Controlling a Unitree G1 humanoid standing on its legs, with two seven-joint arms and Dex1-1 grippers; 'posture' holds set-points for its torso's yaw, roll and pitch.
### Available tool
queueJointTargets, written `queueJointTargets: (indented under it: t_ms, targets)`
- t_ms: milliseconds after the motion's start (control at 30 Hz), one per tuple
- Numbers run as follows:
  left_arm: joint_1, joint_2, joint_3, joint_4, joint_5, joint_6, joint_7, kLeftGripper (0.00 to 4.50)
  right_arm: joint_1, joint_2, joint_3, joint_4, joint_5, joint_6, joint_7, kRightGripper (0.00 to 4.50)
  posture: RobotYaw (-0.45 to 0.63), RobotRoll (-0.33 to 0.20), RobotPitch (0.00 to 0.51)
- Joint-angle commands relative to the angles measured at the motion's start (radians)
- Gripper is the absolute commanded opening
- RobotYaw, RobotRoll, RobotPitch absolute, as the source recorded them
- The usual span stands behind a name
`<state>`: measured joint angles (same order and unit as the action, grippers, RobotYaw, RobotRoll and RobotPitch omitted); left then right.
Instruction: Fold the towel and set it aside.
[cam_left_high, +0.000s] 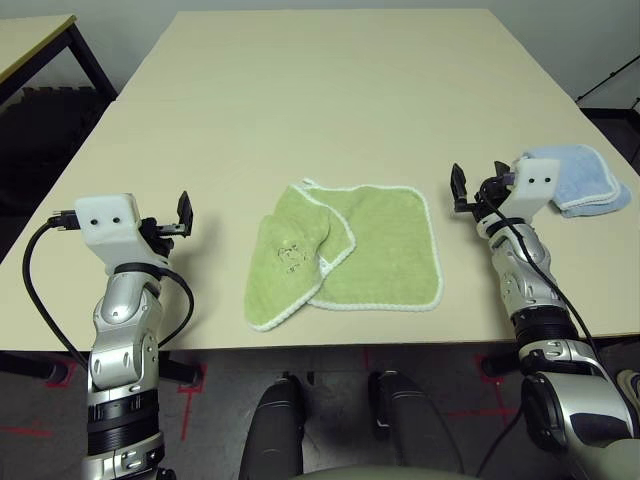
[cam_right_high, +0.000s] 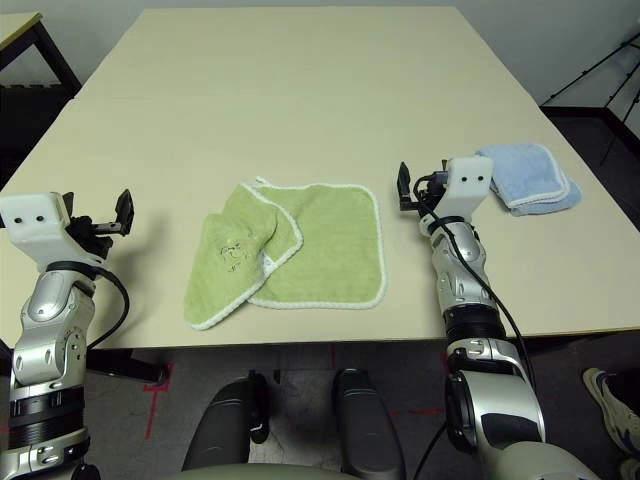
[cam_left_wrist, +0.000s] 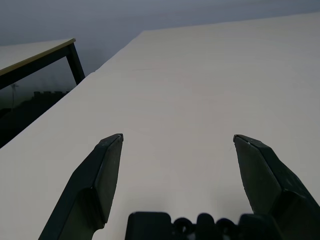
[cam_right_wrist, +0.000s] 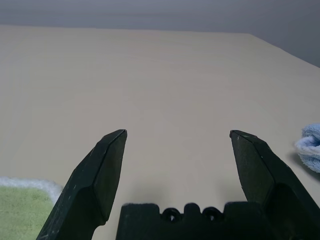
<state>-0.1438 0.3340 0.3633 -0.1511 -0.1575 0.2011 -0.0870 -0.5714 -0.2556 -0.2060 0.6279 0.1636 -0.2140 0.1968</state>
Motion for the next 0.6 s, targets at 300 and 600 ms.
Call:
queueJointTargets:
  t_ms: [300,600]
  targets:
    - [0.006,-0.002,-0.009,-0.008,0.0,0.001,-0.003,4.5,0.013,-0.001,0.003,-0.002,-0.007,-0.002,0.002,4.47,-0.1,0.0,0.118]
    - [0.012,-0.002,-0.01,-0.018,-0.003,0.005,-0.009,4.5,0.015,-0.001,0.003,-0.002,-0.007,-0.003,0.005,4.47,-0.09,0.0,0.12]
